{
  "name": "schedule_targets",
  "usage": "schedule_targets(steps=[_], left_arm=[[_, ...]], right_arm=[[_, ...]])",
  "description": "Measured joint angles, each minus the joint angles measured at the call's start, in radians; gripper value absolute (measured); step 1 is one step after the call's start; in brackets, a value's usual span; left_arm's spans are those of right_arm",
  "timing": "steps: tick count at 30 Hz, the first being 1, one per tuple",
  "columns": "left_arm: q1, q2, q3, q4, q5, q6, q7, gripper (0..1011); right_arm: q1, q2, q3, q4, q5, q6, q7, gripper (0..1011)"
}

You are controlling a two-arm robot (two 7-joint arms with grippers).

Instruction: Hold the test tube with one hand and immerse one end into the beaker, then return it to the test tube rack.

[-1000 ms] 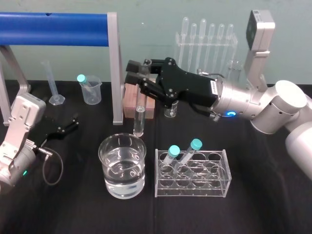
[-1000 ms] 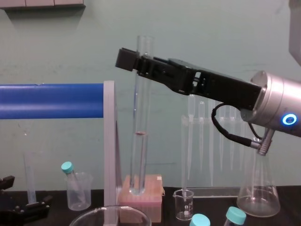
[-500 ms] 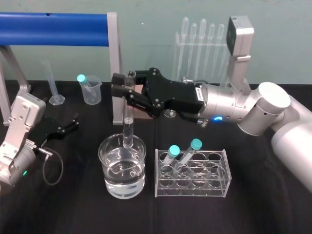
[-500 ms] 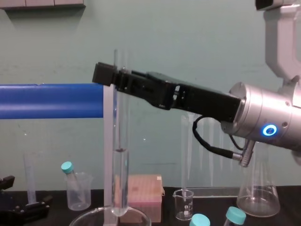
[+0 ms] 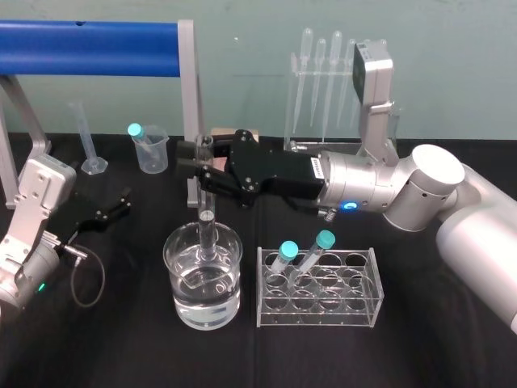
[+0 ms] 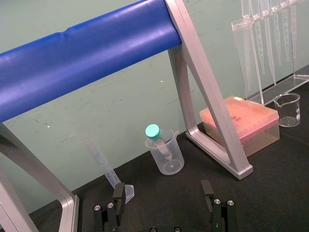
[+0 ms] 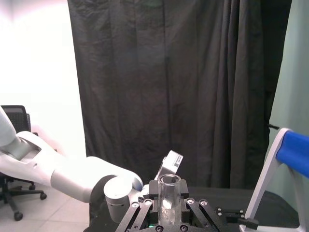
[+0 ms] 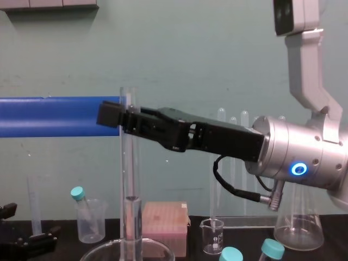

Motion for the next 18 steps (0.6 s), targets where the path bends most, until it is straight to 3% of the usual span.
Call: schedule_targets(steps=[18], left_arm=[[0.000,0.000,0.000,0.000,0.000,0.000,0.000,1000]], right_arm=[[0.027,-0.054,-0.014,0.116,-0.026,0.001,0.034,242]])
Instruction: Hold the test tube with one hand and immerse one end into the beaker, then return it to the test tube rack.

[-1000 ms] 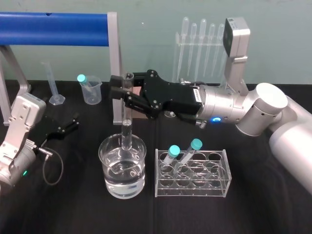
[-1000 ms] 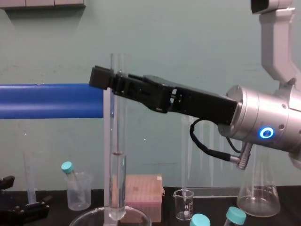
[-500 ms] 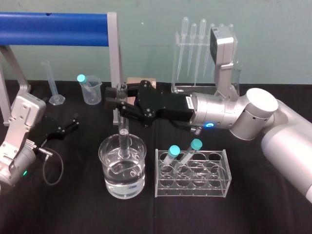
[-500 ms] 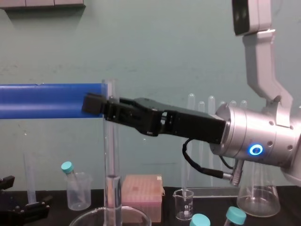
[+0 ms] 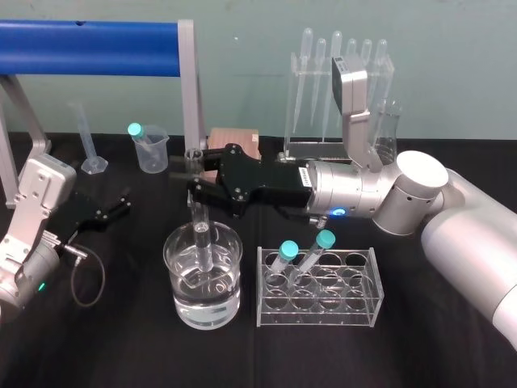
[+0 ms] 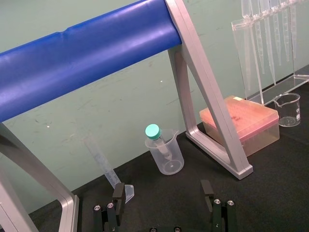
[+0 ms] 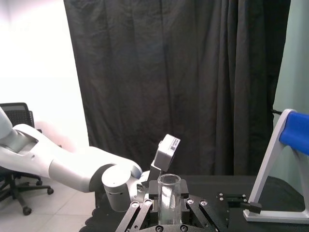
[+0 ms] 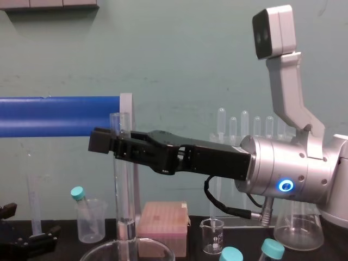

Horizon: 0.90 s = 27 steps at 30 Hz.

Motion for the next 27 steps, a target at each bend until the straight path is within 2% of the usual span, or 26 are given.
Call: schedule_targets(steps=[15,27], left_arm=[[0.000,0.000,0.000,0.000,0.000,0.000,0.000,1000],[0.000,0.000,0.000,0.000,0.000,0.000,0.000,1000]], right_arm=[[0.019,-0.034,-0.003,0.096,-0.035,-0.007,0.028,242],[0.024,-0.041,0.000,0.119,-0.057,-0.003,0.039,242]])
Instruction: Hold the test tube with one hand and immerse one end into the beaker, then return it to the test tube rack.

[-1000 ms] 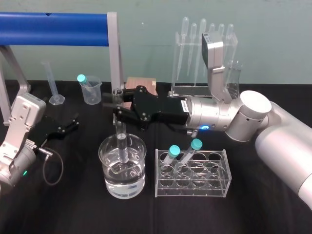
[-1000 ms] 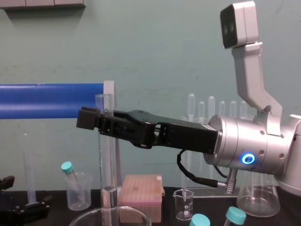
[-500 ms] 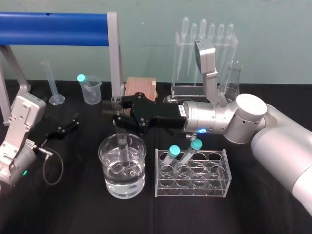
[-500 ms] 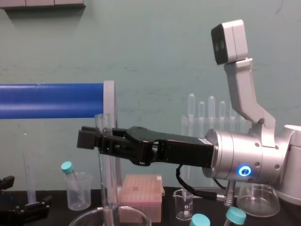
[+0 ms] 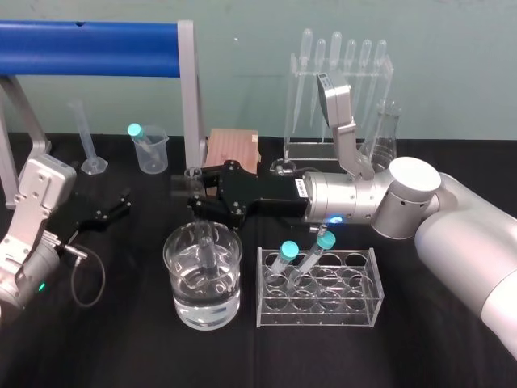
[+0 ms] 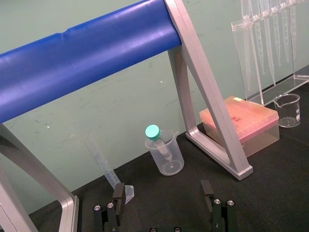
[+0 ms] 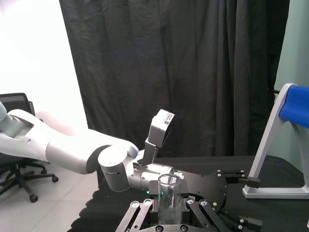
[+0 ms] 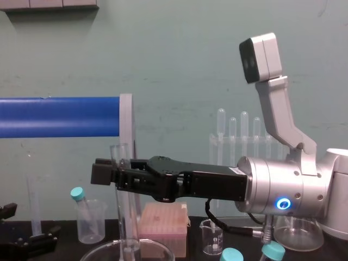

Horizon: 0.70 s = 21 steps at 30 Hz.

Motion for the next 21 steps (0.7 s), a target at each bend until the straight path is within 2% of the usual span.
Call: schedule_targets(steps=[21], left_arm=[[0.000,0.000,0.000,0.000,0.000,0.000,0.000,1000]], right_arm=[[0.001,0.000,0.002,0.004,-0.007,0.004,0.001,242]])
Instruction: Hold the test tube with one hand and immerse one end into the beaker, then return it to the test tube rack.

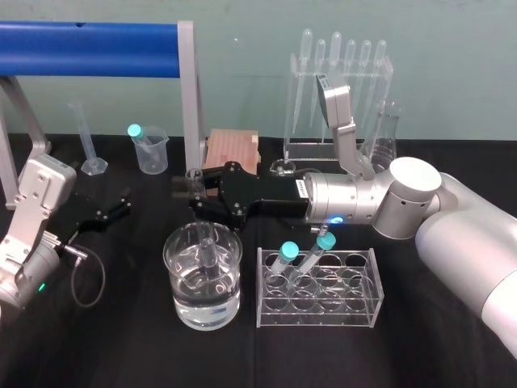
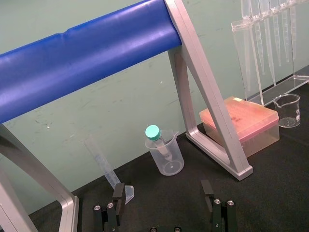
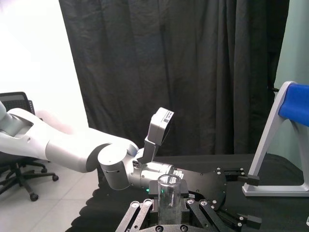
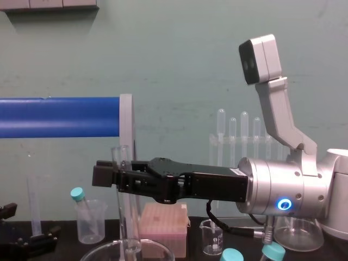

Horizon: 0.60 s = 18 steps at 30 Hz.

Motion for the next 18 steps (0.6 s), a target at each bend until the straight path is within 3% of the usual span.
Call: schedule_targets(steps=[18], left_arm=[[0.000,0.000,0.000,0.000,0.000,0.000,0.000,1000]], right_arm=[[-0.001,0.000,-0.001,0.000,0.001,0.000,-0.001,242]])
